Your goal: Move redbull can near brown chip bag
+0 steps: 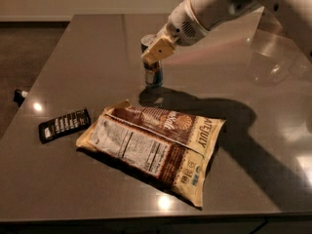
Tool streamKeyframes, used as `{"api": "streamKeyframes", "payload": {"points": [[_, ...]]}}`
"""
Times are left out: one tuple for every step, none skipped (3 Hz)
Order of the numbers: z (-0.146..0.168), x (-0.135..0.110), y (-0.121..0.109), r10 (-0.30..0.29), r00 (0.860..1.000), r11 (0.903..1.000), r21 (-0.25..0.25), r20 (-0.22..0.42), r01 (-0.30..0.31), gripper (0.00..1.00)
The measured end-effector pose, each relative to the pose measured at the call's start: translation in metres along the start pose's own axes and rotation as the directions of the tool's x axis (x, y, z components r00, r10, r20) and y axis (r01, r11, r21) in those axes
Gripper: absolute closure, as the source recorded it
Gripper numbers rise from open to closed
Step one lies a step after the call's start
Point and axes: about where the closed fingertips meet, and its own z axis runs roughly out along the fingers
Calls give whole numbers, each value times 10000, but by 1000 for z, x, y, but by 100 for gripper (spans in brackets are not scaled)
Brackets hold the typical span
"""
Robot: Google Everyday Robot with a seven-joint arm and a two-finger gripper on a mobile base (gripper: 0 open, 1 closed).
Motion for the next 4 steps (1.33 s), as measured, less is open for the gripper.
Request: {"api": "streamKeyframes", "payload": {"points": [[-11,9,27,180,9997,9994,-305,184,-174,100],[-13,21,48,178,9995,9988,-470,259,-166,100],[-11,33,63,192,9995,9975,-684,235,-176,82],[-10,45,74,144,9999,9967,-798,85,-136,51]]}}
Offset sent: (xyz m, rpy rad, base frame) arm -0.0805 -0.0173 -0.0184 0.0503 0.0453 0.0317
